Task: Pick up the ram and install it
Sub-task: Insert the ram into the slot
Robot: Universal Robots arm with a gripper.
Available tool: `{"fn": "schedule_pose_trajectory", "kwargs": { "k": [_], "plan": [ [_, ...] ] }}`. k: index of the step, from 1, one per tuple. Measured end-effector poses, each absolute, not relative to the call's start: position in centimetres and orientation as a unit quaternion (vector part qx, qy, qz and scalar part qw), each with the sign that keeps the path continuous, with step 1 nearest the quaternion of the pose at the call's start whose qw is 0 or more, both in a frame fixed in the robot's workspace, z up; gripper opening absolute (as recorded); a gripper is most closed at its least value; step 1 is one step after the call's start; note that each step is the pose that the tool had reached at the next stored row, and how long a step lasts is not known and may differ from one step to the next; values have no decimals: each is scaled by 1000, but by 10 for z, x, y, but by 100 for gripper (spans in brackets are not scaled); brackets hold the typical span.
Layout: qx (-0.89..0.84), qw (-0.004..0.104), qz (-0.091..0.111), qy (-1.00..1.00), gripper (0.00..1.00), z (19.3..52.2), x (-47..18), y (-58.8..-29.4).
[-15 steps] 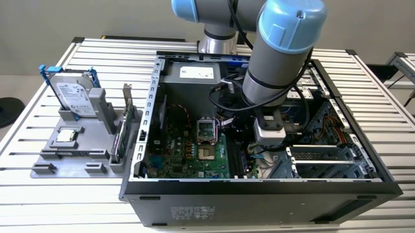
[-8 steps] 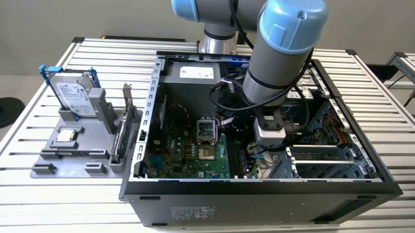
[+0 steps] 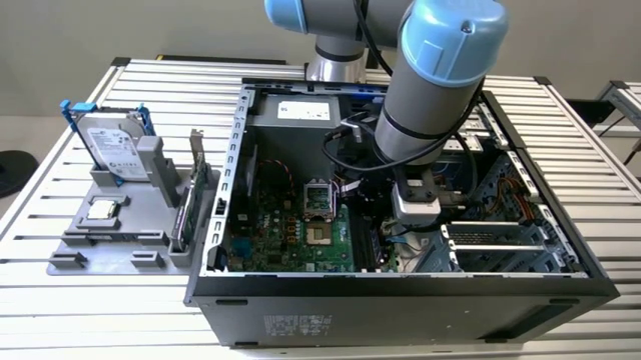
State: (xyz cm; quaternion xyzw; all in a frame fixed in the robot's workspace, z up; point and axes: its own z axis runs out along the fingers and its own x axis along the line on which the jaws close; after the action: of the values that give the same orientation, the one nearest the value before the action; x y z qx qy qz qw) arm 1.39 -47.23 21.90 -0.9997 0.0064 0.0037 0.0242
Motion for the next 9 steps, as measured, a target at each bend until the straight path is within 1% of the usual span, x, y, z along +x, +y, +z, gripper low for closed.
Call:
{"fn": "schedule_pose_trajectory", "kwargs": {
  "k": [9],
  "plan": [
    [-1000, 24, 4, 6, 0, 219, 14, -475]
  ]
}}
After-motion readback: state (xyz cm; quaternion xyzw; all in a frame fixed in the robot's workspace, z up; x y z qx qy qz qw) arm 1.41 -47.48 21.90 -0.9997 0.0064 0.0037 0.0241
